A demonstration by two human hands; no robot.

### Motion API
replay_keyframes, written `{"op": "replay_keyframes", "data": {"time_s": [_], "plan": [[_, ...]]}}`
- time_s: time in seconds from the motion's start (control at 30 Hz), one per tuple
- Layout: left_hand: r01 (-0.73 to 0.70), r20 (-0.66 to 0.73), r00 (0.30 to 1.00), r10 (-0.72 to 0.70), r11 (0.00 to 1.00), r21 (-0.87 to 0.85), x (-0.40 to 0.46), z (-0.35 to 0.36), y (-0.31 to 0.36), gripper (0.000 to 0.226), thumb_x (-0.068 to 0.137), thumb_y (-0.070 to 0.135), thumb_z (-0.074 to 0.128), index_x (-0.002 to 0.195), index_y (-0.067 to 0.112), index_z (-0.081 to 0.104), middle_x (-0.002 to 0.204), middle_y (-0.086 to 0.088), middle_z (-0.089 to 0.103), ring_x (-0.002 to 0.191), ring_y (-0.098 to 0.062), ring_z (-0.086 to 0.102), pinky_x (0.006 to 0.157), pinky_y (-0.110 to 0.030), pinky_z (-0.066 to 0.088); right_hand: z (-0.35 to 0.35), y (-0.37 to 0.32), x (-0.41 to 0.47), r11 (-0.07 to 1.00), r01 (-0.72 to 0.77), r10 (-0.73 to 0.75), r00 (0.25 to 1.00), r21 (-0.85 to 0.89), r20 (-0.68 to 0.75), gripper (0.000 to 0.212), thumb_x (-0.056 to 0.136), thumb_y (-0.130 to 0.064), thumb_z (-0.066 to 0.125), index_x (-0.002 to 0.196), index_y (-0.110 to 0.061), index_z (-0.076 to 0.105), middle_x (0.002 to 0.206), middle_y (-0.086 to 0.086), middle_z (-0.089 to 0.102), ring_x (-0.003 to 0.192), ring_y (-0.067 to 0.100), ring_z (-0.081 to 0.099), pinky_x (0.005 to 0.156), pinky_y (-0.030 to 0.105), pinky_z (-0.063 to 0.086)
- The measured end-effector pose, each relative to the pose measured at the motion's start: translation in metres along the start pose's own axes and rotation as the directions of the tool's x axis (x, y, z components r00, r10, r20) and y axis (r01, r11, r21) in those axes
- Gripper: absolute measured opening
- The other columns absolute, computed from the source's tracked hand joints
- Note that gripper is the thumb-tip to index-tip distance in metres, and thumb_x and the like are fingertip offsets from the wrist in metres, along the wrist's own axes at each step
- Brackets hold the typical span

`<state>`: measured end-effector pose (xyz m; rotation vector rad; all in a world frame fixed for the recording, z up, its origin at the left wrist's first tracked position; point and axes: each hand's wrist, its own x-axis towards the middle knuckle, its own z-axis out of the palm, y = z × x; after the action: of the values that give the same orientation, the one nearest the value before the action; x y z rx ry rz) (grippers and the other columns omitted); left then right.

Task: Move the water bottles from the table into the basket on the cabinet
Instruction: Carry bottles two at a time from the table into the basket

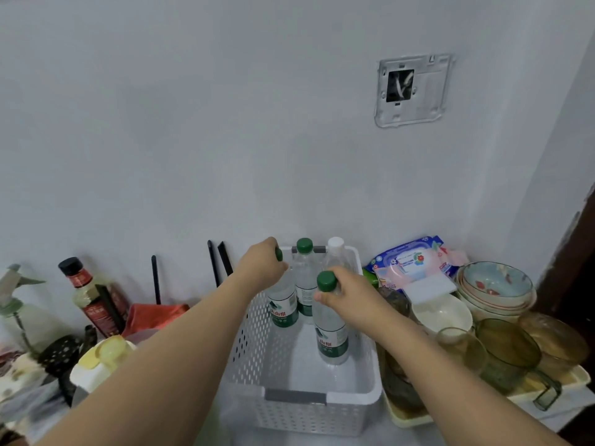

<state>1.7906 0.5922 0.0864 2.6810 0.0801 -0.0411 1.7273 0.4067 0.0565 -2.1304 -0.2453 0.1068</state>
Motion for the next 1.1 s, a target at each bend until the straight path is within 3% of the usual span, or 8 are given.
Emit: {"op": "replay_keyframes", "data": {"time_s": [0.27, 0.63, 0.93, 1.1], "plan": [[0.063, 0.022, 0.998, -0.061, 0.994, -0.091, 0.024, -0.014, -0.001, 0.02, 0.093, 0.017, 0.061, 0.107, 0.006, 0.052, 0.099, -0.012, 0.055, 0.087, -0.035, 0.066, 0.071, -0.047, 0.062, 0.003, 0.0, 0.003, 0.998, 0.011, -0.01, 1.0, -0.064, 0.012, 0.021, 0.094, -0.03, 0.06, 0.111, -0.023, 0.05, 0.104, -0.005, 0.056, 0.097, 0.013, 0.054, 0.08, 0.027, 0.042], [-0.053, 0.066, 0.996, 0.058, 0.996, -0.075, 0.046, -0.013, 0.005, 0.016, 0.093, 0.016, 0.062, 0.099, 0.008, 0.049, 0.09, -0.007, 0.051, 0.069, -0.026, 0.057, 0.064, -0.04, 0.061, 0.006, -0.002, 0.006, 0.994, -0.017, 0.017, 1.0, -0.105, 0.003, 0.031, 0.095, -0.03, 0.058, 0.123, -0.023, 0.048, 0.11, -0.009, 0.053, 0.103, 0.011, 0.052, 0.084, 0.026, 0.04], [-0.035, 0.129, 0.99, 0.054, 0.989, -0.146, 0.052, -0.005, -0.006, 0.019, 0.094, 0.017, 0.062, 0.102, 0.011, 0.046, 0.087, -0.004, 0.048, 0.076, -0.024, 0.051, 0.068, -0.04, 0.06, -0.002, -0.004, 0.016, 0.991, -0.045, 0.035, 0.996, -0.126, -0.087, 0.028, 0.094, -0.026, 0.059, 0.12, -0.021, 0.051, 0.109, -0.002, 0.056, 0.097, 0.014, 0.053, 0.08, 0.027, 0.039], [-0.04, 0.129, 0.99, 0.057, 0.991, -0.125, 0.054, -0.002, -0.008, 0.019, 0.094, 0.017, 0.061, 0.101, 0.01, 0.046, 0.086, -0.005, 0.049, 0.075, -0.024, 0.05, 0.072, -0.041, 0.056, -0.002, 0.0, 0.018, 0.966, -0.079, 0.039, 0.986, -0.247, -0.163, 0.031, 0.093, -0.031, 0.06, 0.12, -0.018, 0.051, 0.111, 0.004, 0.052, 0.101, 0.019, 0.049, 0.086, 0.029, 0.041]]}}
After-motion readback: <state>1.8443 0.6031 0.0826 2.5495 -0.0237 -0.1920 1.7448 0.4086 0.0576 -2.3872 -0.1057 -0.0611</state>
